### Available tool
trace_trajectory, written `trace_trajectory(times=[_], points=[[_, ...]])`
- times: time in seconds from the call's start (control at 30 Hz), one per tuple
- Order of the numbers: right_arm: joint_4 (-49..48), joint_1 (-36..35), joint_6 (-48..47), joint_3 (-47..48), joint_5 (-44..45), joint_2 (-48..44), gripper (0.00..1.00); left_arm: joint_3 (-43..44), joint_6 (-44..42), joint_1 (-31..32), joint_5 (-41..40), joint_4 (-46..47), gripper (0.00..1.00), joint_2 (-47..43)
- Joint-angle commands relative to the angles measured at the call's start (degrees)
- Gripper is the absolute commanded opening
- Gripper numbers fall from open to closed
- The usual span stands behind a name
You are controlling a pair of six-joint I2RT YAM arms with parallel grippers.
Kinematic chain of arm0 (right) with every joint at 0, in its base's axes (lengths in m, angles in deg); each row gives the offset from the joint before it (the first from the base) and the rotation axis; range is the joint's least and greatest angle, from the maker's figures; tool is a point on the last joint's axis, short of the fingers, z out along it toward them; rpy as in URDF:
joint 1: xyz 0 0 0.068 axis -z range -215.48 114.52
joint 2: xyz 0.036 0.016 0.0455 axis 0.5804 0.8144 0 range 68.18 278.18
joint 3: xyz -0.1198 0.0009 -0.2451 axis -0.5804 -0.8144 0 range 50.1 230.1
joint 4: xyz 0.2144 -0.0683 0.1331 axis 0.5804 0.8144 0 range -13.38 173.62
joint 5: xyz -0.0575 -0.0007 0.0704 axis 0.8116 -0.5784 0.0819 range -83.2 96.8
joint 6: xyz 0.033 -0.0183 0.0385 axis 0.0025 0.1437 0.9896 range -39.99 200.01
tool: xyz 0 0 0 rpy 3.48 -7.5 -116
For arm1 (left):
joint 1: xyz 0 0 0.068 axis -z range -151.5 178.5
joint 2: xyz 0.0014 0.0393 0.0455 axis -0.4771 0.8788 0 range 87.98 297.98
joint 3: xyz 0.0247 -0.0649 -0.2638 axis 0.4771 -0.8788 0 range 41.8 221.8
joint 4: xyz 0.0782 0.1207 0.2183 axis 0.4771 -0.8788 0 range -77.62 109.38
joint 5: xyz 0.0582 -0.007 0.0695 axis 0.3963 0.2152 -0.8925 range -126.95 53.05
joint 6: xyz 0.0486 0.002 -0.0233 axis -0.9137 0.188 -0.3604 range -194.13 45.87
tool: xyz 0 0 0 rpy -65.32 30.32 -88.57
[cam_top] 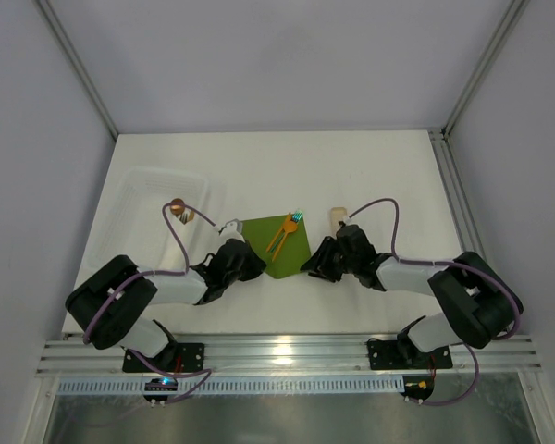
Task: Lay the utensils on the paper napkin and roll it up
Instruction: Roll the napkin at the center of the board.
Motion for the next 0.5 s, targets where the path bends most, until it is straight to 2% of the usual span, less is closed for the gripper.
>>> trace_trajectory(times=[0.0, 0.13, 0.47], points=[[-5.2, -0.4, 2.4, -1.4, 3.3, -3.3, 0.41, 0.7, -0.3, 0.3, -1.1, 0.4, 0.0, -1.3], [-9.1, -0.3, 3.6, -2.8, 3.5, -3.1, 0.46, 0.7, -0.1, 0.5, -1.1, 0.8, 0.0, -0.9], [-16.8, -0.4, 7.3, -3.1, 2.7, 1.4, 0.5, 0.5, -0.1, 0.6, -1.3, 0.6, 0.0, -1.2]])
